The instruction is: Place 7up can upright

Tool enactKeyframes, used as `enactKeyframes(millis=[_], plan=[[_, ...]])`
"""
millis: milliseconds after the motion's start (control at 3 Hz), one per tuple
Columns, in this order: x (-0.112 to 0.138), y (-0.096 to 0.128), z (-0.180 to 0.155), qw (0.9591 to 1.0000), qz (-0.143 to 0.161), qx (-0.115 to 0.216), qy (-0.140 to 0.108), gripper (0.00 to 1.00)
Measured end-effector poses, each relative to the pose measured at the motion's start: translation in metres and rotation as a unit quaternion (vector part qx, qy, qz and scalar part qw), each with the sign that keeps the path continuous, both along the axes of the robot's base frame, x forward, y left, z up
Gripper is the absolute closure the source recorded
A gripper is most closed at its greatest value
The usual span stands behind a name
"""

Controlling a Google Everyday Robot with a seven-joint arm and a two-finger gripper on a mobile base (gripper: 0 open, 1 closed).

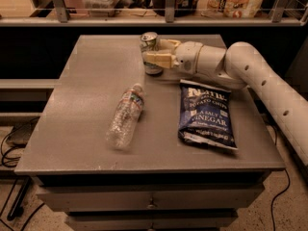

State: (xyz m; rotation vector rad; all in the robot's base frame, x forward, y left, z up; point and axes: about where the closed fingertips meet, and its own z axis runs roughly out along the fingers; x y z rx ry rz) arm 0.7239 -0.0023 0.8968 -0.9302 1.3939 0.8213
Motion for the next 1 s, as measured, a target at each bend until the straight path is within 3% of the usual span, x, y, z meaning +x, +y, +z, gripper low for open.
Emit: enactKeyframes(millis=[333,1000], plan=[[-0.0067,-0.0171,-0.0062,0.9995,-0.013,-0.021,0.020,0.04],[-0.0067,-0.0144,-0.0059,0.9996,-0.011,-0.020,0.019,0.00]])
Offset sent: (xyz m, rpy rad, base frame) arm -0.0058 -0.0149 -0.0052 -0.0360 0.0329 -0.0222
